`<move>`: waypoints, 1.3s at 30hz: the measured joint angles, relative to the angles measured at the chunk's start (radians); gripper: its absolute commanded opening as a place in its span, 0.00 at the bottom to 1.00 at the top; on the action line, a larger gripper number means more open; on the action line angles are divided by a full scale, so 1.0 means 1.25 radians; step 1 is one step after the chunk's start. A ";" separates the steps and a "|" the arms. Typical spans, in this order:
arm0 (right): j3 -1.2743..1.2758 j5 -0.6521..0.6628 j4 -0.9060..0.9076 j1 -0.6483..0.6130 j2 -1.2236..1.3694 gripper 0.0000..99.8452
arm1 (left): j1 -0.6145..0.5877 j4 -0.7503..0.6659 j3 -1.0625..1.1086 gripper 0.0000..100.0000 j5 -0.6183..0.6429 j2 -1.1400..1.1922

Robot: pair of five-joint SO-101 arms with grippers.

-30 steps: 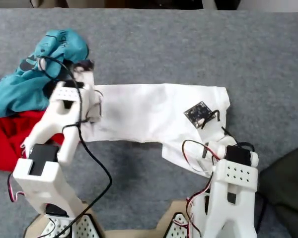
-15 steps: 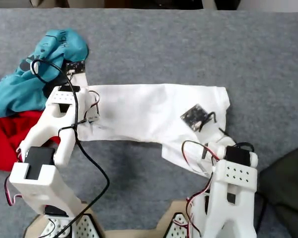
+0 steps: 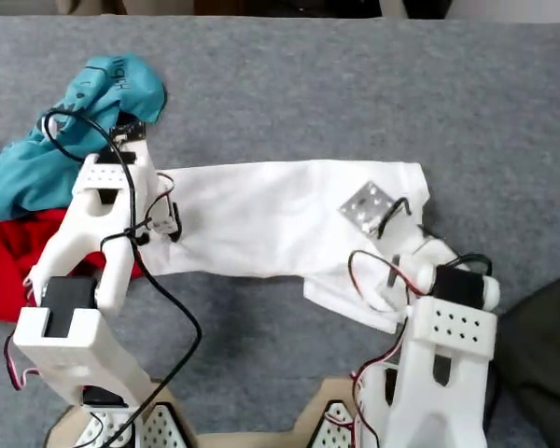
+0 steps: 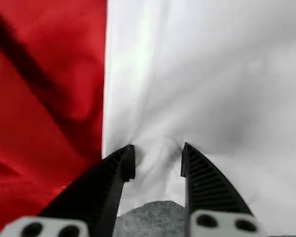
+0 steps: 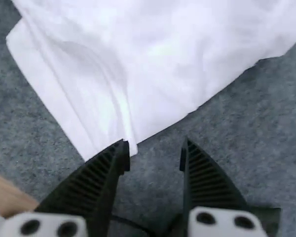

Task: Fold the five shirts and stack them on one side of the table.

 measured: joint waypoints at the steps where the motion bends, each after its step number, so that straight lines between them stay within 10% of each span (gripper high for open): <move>1: -0.022 0.000 0.000 0.000 0.000 0.18 | 0.000 0.016 -0.012 0.18 0.000 0.000; 7: -0.142 0.000 0.023 0.000 0.000 0.01 | -0.001 0.106 -0.098 0.18 0.000 0.000; 18: -0.324 -0.087 -0.146 -0.023 0.265 0.01 | -0.015 0.190 -0.431 0.05 0.059 0.001; 39: -0.889 -0.266 -0.275 -0.068 1.146 0.01 | 0.011 -0.053 -0.705 0.04 0.139 0.517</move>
